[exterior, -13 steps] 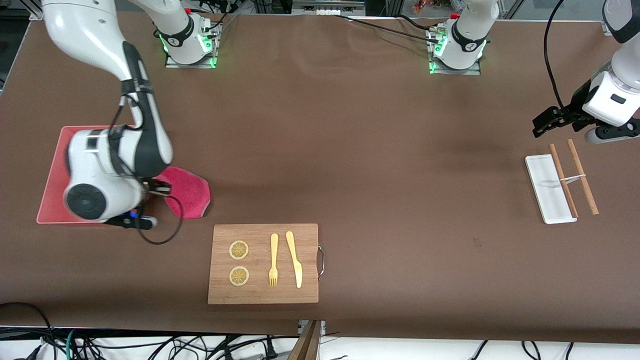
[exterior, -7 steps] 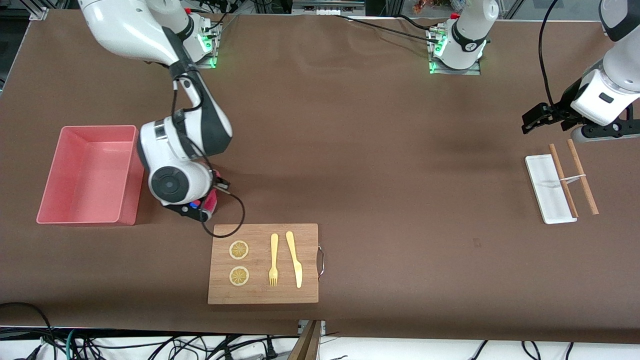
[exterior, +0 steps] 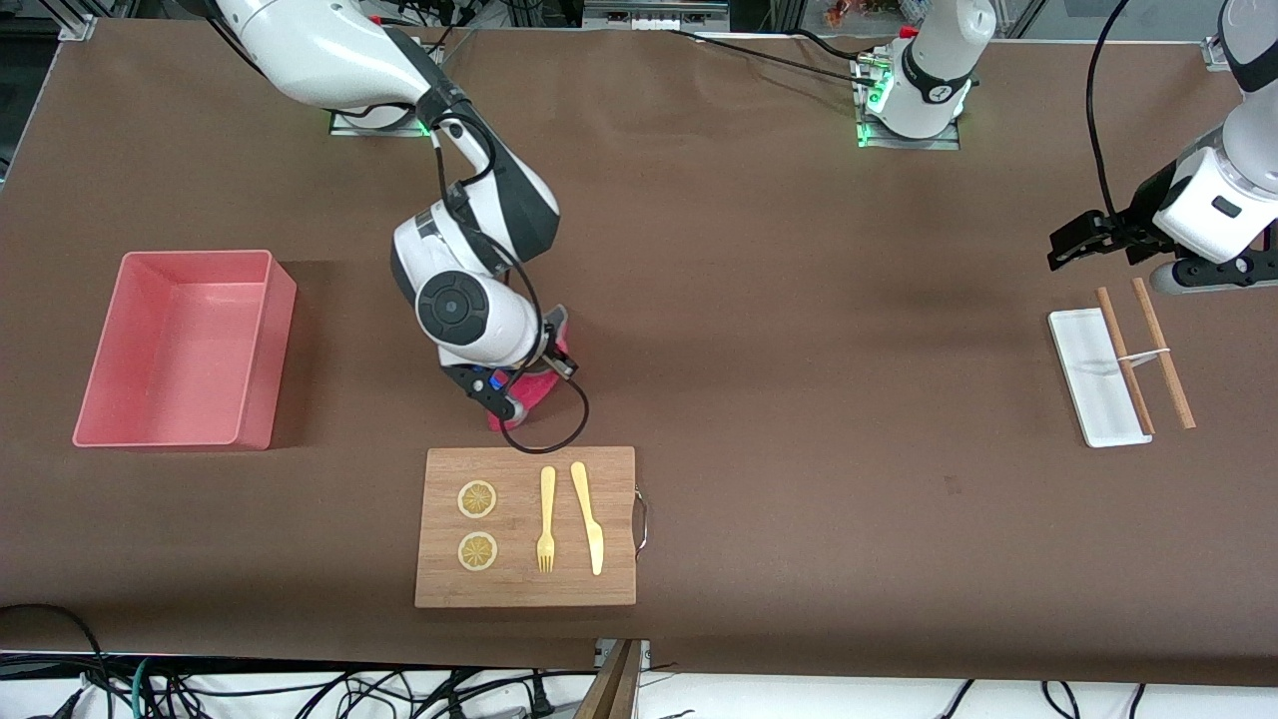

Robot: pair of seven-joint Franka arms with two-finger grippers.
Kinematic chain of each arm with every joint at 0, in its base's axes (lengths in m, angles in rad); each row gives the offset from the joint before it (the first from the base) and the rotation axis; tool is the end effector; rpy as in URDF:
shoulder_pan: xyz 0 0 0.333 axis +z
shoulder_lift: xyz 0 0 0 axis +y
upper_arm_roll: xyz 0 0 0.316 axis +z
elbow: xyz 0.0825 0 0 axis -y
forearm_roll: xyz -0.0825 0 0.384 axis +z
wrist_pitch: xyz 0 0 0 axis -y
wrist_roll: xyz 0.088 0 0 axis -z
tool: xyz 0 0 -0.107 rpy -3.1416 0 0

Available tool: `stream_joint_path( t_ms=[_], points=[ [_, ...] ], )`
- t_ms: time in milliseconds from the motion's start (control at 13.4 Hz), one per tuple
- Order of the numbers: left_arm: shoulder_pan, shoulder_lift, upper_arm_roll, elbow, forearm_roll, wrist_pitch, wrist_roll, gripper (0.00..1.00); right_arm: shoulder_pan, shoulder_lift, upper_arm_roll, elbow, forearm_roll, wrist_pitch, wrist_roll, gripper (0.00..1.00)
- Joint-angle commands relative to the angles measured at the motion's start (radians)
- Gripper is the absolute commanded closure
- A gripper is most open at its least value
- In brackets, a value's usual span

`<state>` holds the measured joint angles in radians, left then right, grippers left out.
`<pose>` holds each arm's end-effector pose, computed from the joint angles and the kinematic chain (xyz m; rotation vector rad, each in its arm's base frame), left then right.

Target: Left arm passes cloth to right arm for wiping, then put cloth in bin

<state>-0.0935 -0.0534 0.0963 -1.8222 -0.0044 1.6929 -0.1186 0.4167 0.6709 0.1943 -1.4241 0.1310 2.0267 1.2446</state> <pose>0.5379 0.0021 0.5448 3.1284 0.1907 -0.1201 0.5969 0.3954 0.3038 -2.8256 1.0843 0.3416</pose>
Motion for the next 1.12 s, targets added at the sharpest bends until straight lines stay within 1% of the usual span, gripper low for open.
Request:
stream_joint_path(
  t_ms=[0, 149, 224, 373, 672, 821, 1045],
  points=[
    [-0.023, 0.02, 0.014, 0.04, 0.026, -0.027, 0.01, 0.0, -0.006, -0.005, 0.051, 0.008, 0.059, 0.053, 0.068, 1.0],
    [-0.023, 0.021, 0.011, 0.04, 0.026, -0.032, 0.011, 0.0, -0.01, -0.016, 0.056, 0.028, 0.073, 0.032, 0.058, 1.0],
    [-0.026, 0.021, 0.011, 0.041, 0.026, -0.032, 0.011, 0.0, -0.019, -0.023, 0.054, 0.027, 0.067, -0.015, 0.046, 1.0],
    [-0.023, 0.027, 0.013, 0.04, 0.026, -0.032, 0.014, 0.0, -0.048, -0.036, 0.034, 0.027, 0.056, -0.123, -0.093, 1.0],
    [-0.008, 0.047, 0.022, 0.063, 0.026, -0.039, 0.008, 0.0, -0.091, -0.039, -0.103, 0.013, 0.03, -0.33, -0.357, 1.0],
    [0.001, 0.047, 0.023, 0.081, 0.026, -0.045, 0.011, 0.0, -0.093, -0.039, -0.185, -0.009, 0.029, -0.374, -0.474, 1.0],
    [0.003, 0.046, 0.022, 0.081, 0.024, -0.047, 0.01, 0.0, -0.095, -0.039, -0.297, -0.01, -0.019, -0.439, -0.673, 1.0]
  ],
)
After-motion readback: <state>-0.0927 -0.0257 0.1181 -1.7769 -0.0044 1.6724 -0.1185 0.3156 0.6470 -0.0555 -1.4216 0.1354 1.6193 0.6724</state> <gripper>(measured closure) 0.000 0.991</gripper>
